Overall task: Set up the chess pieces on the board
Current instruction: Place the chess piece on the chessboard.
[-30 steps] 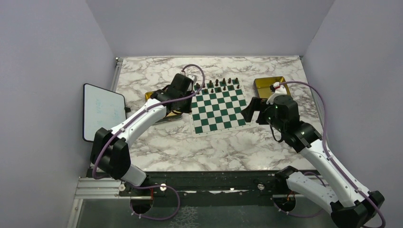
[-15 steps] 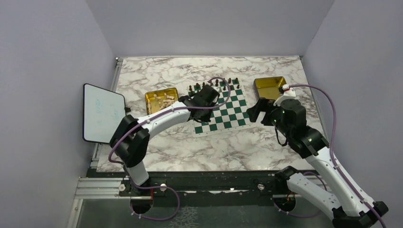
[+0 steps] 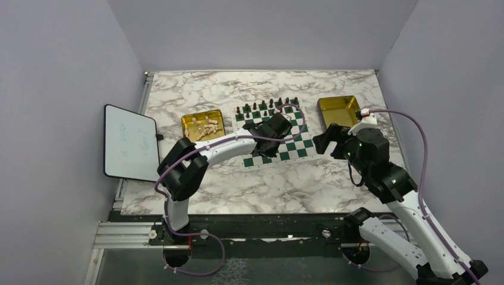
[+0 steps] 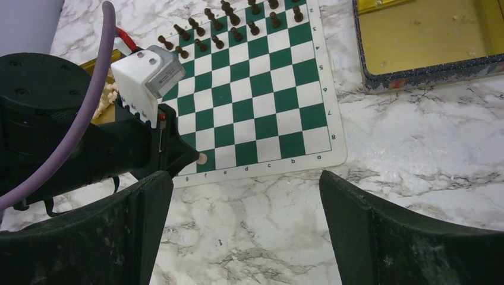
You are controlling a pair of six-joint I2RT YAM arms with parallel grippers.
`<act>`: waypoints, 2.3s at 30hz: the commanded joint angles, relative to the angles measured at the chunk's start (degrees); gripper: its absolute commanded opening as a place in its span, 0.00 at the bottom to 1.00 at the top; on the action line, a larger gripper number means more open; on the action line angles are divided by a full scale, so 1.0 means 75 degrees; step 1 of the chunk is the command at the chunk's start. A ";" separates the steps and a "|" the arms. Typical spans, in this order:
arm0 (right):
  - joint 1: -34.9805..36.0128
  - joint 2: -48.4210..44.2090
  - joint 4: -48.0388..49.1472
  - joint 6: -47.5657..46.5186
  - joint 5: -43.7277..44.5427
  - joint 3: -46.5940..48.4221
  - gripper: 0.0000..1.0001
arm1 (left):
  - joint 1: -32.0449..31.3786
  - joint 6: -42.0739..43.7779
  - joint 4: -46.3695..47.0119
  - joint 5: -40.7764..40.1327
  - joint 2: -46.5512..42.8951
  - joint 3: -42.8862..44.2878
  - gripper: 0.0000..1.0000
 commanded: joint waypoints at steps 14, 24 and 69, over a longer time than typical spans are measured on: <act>-0.0052 -0.0122 -0.0188 -0.0047 0.0271 -0.0137 0.99 | -0.0075 -0.0080 -0.0216 -0.0373 0.0381 0.0324 0.10; -0.0053 -0.0032 -0.0154 -0.0026 0.0227 -0.0166 0.99 | -0.0082 -0.0074 -0.0217 -0.0319 0.0503 0.0259 0.10; -0.0052 -0.0036 -0.0056 -0.0094 0.0196 -0.0380 0.99 | -0.0078 -0.0174 -0.0031 -0.0482 0.0245 -0.0015 0.43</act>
